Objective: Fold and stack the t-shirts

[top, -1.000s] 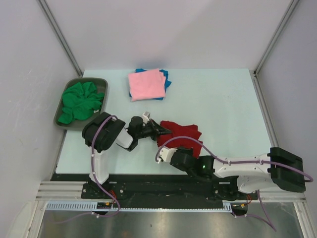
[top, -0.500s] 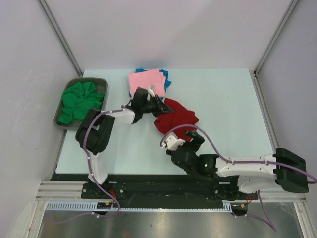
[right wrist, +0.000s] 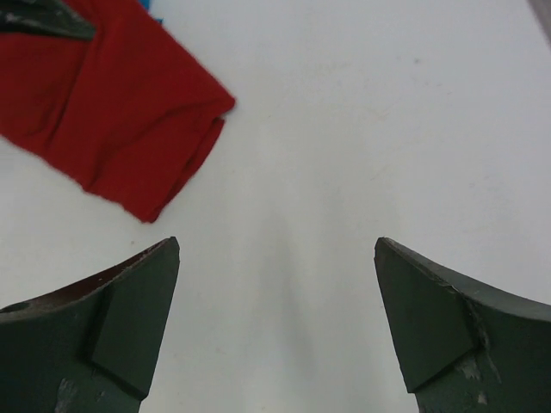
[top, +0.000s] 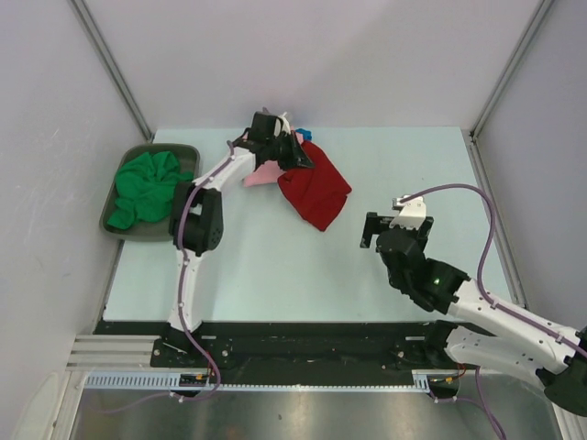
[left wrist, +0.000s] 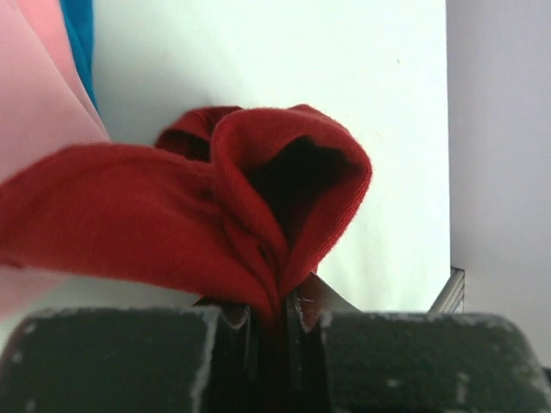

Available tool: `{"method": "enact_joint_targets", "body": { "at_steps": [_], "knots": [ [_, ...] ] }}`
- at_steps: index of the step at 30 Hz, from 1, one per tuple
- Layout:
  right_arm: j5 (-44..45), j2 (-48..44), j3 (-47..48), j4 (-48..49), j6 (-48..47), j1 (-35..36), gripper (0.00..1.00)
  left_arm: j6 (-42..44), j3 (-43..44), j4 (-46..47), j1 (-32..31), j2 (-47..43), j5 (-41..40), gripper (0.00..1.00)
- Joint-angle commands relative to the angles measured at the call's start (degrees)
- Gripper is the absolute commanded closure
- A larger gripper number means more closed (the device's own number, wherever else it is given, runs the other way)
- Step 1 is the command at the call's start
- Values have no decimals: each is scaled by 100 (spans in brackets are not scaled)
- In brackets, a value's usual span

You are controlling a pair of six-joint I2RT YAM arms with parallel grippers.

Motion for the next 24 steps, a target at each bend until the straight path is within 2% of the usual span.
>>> {"method": "enact_joint_targets", "body": {
  "at_steps": [1,2,5,14,15,20,24],
  "knots": [
    [-849,10,-263,159,842,48,0,595,1526,-1032,60,833,374,97],
    [-989,71,-316,229,860,101,0,569,1990,-1058,78,993,574,97],
    [-1025,396,-430,344,922,258,0,271,2328,-700,218,1293,918,97],
    [-955,1011,-694,915,896,611,0,-1467,2100,1664,535,1293,1499,100],
    [-955,1029,-711,950,896,654,0,-1583,2118,2014,570,1293,1482,100],
    [-911,1108,-720,1065,896,786,0,-2162,2329,2639,684,1328,1183,100],
    [-885,1170,-720,1082,939,857,0,-2366,2302,2808,798,1302,797,100]
  ]
}}
